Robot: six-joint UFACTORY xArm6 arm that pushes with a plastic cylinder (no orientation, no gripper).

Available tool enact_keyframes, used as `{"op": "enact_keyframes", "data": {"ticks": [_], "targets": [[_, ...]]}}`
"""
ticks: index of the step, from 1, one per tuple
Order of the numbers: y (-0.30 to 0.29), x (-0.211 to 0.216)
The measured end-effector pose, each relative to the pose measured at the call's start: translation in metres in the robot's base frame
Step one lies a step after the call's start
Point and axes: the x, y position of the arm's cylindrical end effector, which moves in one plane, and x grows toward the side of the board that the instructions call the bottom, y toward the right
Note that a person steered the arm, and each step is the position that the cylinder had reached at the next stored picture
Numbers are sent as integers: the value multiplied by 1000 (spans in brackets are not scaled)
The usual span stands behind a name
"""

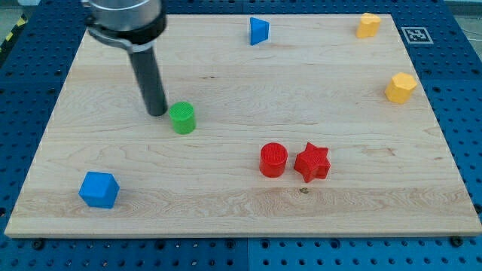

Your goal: Push the green circle towards the red circle

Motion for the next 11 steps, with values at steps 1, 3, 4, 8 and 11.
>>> {"op": "enact_keyframes", "data": {"ticks": [1, 3, 4, 8, 11], "targets": [[-16, 8], [18, 22], [21, 22], [105, 12], [115, 12]]}}
